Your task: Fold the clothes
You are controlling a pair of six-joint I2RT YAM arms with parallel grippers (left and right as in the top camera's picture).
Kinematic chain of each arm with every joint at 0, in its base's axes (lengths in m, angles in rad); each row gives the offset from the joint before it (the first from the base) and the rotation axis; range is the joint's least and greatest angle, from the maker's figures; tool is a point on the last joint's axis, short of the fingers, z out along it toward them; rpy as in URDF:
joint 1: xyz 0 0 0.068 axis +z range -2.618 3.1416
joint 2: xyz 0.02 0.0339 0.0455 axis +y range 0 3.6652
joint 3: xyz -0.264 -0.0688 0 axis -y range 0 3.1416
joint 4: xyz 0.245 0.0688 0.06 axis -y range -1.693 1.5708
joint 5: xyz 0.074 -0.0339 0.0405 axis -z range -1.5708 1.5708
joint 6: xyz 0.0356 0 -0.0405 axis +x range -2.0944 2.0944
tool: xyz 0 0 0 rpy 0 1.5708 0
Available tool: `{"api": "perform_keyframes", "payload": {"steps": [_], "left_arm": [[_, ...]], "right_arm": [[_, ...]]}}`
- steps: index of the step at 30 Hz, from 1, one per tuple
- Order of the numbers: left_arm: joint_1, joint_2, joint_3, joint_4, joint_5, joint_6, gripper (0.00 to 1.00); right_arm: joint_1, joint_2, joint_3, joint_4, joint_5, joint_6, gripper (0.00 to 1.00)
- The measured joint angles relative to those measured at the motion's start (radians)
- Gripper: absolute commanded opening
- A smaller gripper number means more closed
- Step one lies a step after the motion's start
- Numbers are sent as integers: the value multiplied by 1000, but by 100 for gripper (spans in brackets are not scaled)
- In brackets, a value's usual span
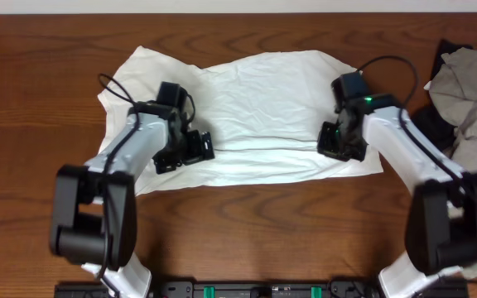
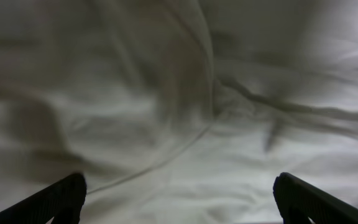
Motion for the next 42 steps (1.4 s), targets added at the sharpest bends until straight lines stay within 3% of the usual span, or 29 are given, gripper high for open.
{"api": "perform_keyframes", "payload": {"steps": [8,25,42], "left_arm": [[-1,17,1,37,3,-4,98],[0,18,1,156,-39,-3,98],[45,36,19,97,-87,9,98]], "right_arm": [[0,92,0,54,-4,3,8],[-27,99,0,66,114,6,11],[-52,99,-10,48,273,6,17]]}}
